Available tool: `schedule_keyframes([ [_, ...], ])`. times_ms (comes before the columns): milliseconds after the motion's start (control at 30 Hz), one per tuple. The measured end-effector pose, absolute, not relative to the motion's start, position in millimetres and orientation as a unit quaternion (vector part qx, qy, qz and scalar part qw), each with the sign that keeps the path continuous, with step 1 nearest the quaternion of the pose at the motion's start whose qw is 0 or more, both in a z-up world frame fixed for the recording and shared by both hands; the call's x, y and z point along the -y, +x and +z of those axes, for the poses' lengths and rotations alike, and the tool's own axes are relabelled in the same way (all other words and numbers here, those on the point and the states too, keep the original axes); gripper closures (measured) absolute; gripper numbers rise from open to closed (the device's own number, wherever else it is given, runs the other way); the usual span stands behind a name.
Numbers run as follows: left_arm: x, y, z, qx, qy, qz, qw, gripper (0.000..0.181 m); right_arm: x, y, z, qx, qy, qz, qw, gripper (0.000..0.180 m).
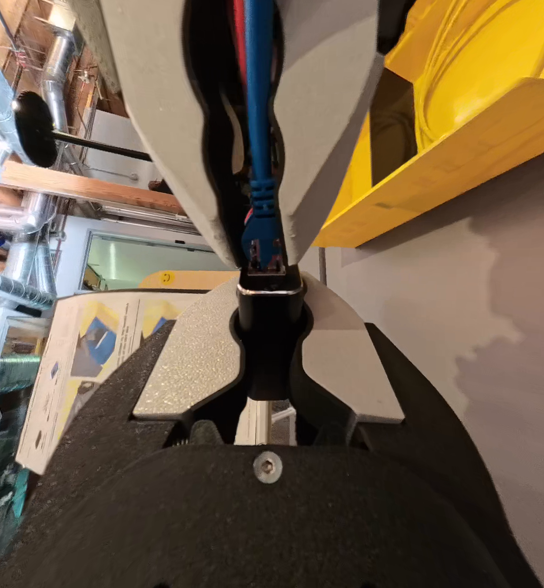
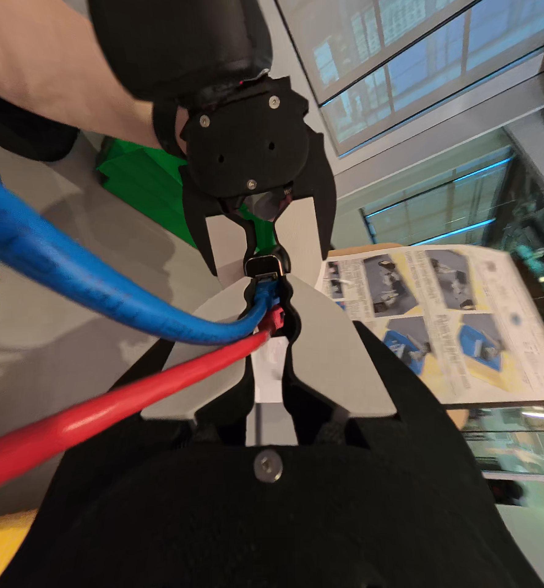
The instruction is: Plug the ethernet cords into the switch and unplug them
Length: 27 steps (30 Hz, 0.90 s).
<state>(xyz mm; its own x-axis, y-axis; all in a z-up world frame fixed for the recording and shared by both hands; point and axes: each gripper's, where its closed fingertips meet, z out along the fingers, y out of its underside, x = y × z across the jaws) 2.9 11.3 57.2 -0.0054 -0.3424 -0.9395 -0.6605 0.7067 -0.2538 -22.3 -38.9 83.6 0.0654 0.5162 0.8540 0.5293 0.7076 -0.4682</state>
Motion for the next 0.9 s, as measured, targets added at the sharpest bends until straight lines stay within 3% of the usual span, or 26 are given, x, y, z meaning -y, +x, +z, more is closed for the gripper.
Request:
schedule_keyframes([
  [233,-9.9,0.4,66.6,-0.683,-0.374,0.121,0.616,0.154,42.1,-27.1,94.8,0.683,-0.327,-0.094,0.646,0.165],
  [900,-16.3,-3.3,72.9,-0.665,-0.381,0.146,0.625,0.154,36.8,-27.8,99.3,0.671,-0.333,-0.121,0.652,0.164],
])
